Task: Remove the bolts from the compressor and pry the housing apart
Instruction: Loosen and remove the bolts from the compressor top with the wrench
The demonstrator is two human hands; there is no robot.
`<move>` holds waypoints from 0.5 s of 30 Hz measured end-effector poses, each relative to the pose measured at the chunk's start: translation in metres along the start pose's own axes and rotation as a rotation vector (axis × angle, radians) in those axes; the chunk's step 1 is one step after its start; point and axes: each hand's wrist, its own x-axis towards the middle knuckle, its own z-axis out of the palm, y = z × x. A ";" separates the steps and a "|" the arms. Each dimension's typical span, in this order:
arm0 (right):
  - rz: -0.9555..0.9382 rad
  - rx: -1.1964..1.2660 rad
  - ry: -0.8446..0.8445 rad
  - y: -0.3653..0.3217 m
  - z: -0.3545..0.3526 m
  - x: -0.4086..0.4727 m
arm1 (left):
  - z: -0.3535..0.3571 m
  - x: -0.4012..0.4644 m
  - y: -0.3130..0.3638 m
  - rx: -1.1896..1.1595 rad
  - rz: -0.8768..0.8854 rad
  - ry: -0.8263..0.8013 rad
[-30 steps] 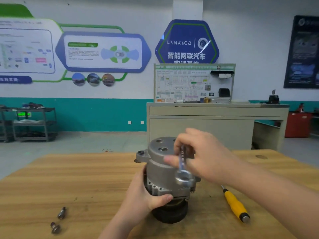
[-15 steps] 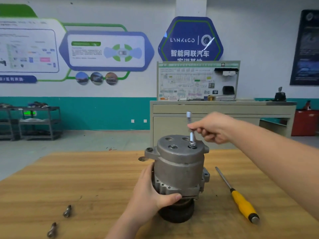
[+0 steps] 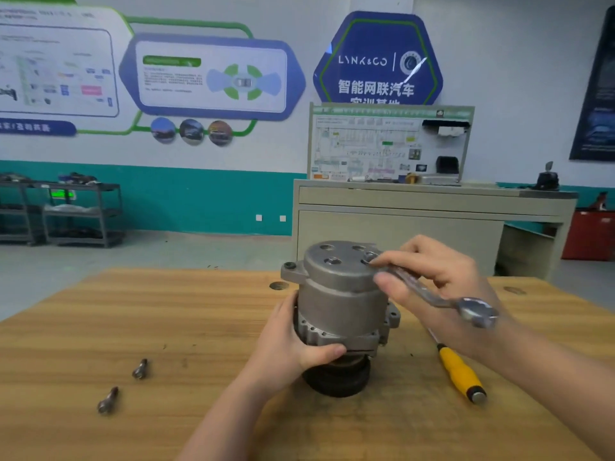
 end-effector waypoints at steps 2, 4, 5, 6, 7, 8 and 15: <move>0.188 0.297 0.181 0.015 -0.003 -0.012 | 0.000 0.000 0.001 0.007 -0.003 0.003; 0.496 0.659 0.343 0.028 -0.001 -0.011 | 0.000 0.000 0.002 0.013 0.001 0.006; 0.637 0.799 0.390 0.035 0.000 -0.007 | 0.001 0.000 0.002 0.010 0.002 0.008; 0.760 0.904 0.417 0.041 0.002 0.000 | 0.001 0.000 0.002 0.008 0.000 0.011; 0.863 0.984 0.434 0.047 0.002 0.009 | 0.001 0.000 0.002 0.010 -0.001 0.014; 0.950 1.037 0.441 0.053 0.003 0.020 | 0.001 0.001 0.002 0.016 0.002 0.016; 1.136 0.539 -0.136 0.044 0.020 0.116 | 0.001 0.003 0.000 0.040 0.026 0.016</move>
